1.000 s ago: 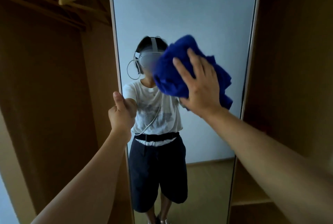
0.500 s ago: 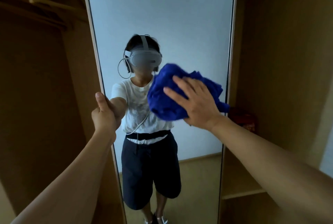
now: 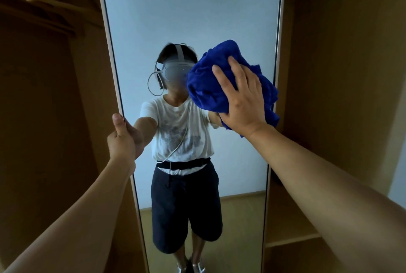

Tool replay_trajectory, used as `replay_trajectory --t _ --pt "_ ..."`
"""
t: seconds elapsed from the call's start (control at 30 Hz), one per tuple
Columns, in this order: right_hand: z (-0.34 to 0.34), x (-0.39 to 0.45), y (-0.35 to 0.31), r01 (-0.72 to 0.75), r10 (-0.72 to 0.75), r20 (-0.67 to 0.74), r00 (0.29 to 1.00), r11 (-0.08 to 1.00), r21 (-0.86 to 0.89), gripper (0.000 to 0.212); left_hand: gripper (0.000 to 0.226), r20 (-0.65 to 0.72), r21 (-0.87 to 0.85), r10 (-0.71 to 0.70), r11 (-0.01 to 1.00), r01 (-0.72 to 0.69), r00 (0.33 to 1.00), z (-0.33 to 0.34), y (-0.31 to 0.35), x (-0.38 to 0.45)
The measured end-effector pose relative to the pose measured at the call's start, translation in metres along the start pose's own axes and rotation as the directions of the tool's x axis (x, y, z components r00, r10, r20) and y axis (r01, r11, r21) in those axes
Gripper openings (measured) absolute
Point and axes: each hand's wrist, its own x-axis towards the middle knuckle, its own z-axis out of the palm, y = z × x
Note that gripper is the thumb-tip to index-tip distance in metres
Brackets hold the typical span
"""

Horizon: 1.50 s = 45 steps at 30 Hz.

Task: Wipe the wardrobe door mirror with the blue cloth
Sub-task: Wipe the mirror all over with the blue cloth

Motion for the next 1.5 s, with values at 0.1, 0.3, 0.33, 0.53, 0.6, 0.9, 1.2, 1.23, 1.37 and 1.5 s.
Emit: replay_trajectory --t 0.1,0.3,0.33,0.53,0.6,0.9,1.2,1.23,1.37,1.5 --pt "0.003 -0.002 0.001 0.005 -0.005 -0.024 1.000 1.000 0.011 0.083 0.070 0.024 0.035 0.003 0.999 -0.004 1.000 -0.003 -0.002 0.000" --pt "0.014 -0.079 -0.009 -0.063 0.065 -0.011 0.998 0.995 0.082 0.074 0.062 0.032 0.087 0.029 0.996 -0.032 0.999 -0.008 -0.004 0.000" --pt "0.016 -0.100 -0.011 -0.070 0.069 0.020 0.997 0.994 0.086 0.074 0.061 0.035 0.089 0.038 0.995 -0.041 0.999 -0.009 -0.004 -0.001" --pt "0.016 -0.146 -0.001 -0.051 0.042 0.149 0.988 0.997 0.052 0.098 0.060 0.065 0.082 0.060 0.994 -0.065 0.996 -0.010 -0.004 -0.003" --pt "0.011 -0.118 0.004 -0.146 0.137 0.095 0.986 0.985 0.091 0.094 0.061 0.060 0.071 0.052 0.996 -0.056 0.997 -0.009 -0.005 0.000" --pt "0.006 0.027 -0.024 -0.369 0.379 -0.120 0.918 0.924 0.100 0.077 0.079 0.079 0.058 0.006 0.998 -0.011 0.997 -0.008 -0.008 0.007" --pt "0.030 -0.101 -0.076 0.002 -0.008 0.056 0.998 0.993 0.116 0.081 0.054 0.148 0.104 0.051 0.992 -0.067 0.988 -0.022 -0.036 -0.005" --pt "0.032 -0.119 -0.083 0.036 -0.045 0.086 0.995 0.993 0.112 0.081 0.054 0.165 0.115 0.035 0.992 -0.054 0.986 -0.027 -0.044 -0.006" --pt "0.029 -0.137 -0.097 0.106 -0.120 0.166 0.979 0.990 0.092 0.077 0.052 0.219 0.146 -0.025 0.989 -0.007 0.975 -0.036 -0.070 -0.010" --pt "0.027 -0.084 -0.121 -0.018 0.004 0.129 0.992 0.994 0.106 0.077 0.053 0.269 0.112 -0.101 0.991 0.073 0.958 -0.041 -0.096 -0.017"
